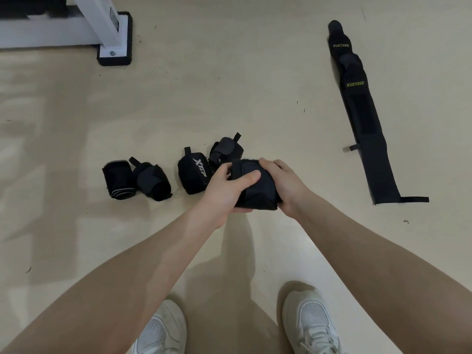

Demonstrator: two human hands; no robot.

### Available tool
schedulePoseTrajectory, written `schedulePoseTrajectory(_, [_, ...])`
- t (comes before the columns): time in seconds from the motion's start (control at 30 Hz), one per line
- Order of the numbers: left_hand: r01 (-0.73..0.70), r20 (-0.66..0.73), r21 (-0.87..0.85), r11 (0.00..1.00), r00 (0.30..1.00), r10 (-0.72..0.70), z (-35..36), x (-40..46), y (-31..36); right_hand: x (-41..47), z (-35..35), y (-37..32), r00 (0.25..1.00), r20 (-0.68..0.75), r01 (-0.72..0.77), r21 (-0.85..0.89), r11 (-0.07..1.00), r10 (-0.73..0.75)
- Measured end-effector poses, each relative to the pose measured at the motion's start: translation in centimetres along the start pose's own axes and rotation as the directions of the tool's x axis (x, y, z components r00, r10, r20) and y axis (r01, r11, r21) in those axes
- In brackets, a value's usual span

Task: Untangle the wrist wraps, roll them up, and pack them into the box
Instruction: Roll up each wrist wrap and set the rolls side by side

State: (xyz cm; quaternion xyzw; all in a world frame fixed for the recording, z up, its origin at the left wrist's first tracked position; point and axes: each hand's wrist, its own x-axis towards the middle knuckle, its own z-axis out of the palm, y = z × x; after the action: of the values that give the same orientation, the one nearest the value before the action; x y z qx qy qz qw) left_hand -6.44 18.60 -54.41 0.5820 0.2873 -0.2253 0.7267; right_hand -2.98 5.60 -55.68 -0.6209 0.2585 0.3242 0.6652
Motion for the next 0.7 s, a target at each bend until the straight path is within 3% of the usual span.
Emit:
schedulePoseTrajectory(0.17, [0.102,0.079,0.023,0.994,0.991,-0.104,-0.1,1.0,0.2,-0.6,-2.6,0.6,0.968,0.245,-0.103,0.21,0.972,0.05])
schedulePoseTrajectory(0.3, [0.24,0.065,-0.241,0.941,0.971,-0.231,0.8,2.1,0.2,-0.2,-4.0,1.3,0.977,0.21,-0.071,0.421,0.904,-0.021])
schedulePoseTrajectory(0.4, [0.353,0.13,-0.319,0.88,0.936,-0.328,1.2,2.9,0.5,0.2,-4.7,1.8,0.937,0.317,0.052,0.288,0.956,-0.146])
schedulePoseTrajectory(0.6, [0.615,0.395,-0.185,0.767,0.761,-0.515,2.2,3.5,0.0,1.9,-7.0,1.2,0.864,0.457,0.175,0.125,0.977,-0.213])
schedulePoseTrajectory(0.7, [0.67,0.473,-0.065,0.739,0.673,-0.569,2.8,4.6,-0.4,2.5,-7.3,0.9,0.839,0.489,0.217,0.098,0.971,-0.236])
